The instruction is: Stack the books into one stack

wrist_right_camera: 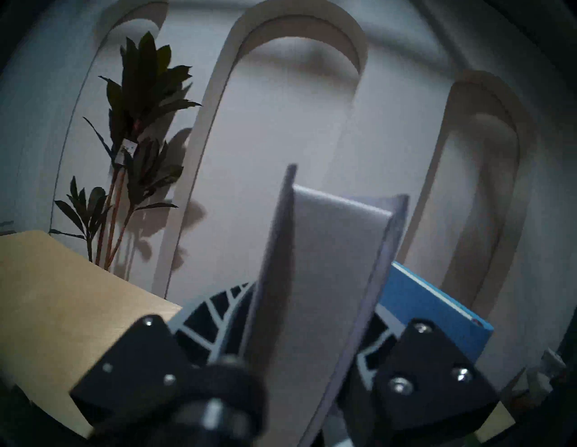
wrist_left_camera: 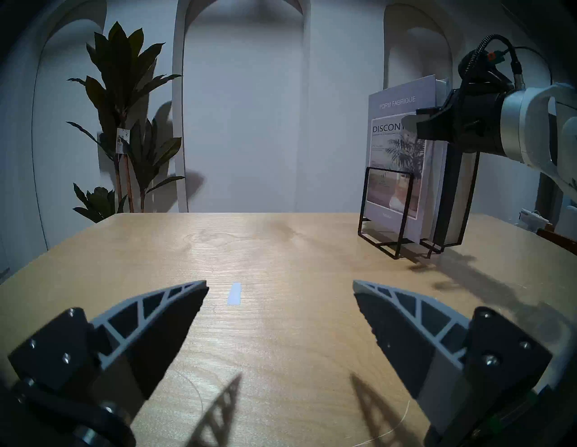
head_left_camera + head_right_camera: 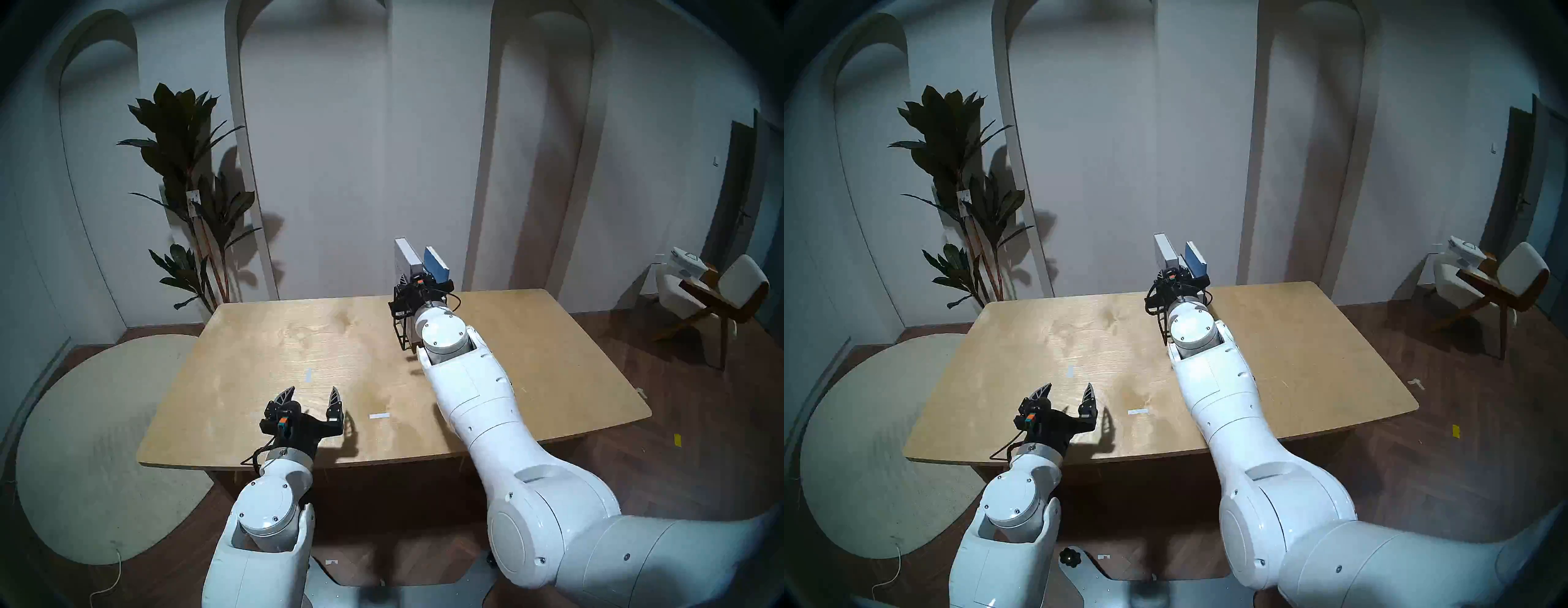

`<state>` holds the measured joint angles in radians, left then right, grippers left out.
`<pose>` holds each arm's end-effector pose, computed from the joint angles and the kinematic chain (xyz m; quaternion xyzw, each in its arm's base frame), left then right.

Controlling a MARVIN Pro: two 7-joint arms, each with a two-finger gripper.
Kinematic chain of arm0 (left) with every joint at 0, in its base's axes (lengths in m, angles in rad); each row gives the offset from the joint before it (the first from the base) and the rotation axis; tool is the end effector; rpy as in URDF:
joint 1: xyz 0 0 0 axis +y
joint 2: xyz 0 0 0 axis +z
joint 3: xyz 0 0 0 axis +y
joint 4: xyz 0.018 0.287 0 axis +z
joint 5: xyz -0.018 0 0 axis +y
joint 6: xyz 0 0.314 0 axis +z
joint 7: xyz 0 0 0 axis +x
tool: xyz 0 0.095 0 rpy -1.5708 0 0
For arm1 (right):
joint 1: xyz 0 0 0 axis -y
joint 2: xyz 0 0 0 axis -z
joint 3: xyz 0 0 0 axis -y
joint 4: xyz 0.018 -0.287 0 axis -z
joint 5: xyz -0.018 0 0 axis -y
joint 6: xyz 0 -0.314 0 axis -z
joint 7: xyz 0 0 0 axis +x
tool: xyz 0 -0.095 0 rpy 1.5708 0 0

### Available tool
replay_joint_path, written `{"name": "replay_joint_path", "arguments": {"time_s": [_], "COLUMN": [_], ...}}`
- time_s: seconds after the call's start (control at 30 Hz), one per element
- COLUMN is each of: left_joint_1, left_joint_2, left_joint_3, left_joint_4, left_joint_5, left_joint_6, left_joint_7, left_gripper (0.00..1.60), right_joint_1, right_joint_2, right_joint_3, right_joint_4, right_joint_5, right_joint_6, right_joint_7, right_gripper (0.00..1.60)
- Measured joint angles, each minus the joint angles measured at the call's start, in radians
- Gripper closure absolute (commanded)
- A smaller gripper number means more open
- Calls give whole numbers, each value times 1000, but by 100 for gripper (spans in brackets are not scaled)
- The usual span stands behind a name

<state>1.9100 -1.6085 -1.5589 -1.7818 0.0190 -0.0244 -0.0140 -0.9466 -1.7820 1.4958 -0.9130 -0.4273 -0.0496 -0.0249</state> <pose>0.3252 -0.0145 -0.3441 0.7426 0.0018 0.6696 0.0132 0.5796 0.1389 -0.2353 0.6727 0.1641 0.7201 0.0441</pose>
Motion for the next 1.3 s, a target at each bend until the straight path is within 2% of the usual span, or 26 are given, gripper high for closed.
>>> {"name": "replay_joint_path", "arguments": {"time_s": [0.17,0.3,0.6,0.97,1.3], "left_joint_1": [0,0,0,0,0], "left_joint_2": [0,1,1,2,2], "left_joint_3": [1,1,2,2,2], "left_joint_4": [0,-1,-1,0,0], "left_joint_5": [0,-1,-1,-1,-2], "left_joint_6": [0,0,0,0,0], "left_joint_7": [2,3,5,6,7], "left_gripper": [0,0,0,0,0], "right_joint_1": [-4,-28,-79,-93,-110], "right_joint_2": [-11,-25,-46,-47,-44], "right_joint_3": [4,8,-23,-61,-125], "right_joint_4": [-9,-30,-71,-143,-269], "right_joint_5": [-10,-53,-110,-142,-188], "right_joint_6": [23,26,-14,-48,-80], "right_joint_7": [-45,-108,-244,-291,-303], "right_gripper": [160,160,160,160,160]}}
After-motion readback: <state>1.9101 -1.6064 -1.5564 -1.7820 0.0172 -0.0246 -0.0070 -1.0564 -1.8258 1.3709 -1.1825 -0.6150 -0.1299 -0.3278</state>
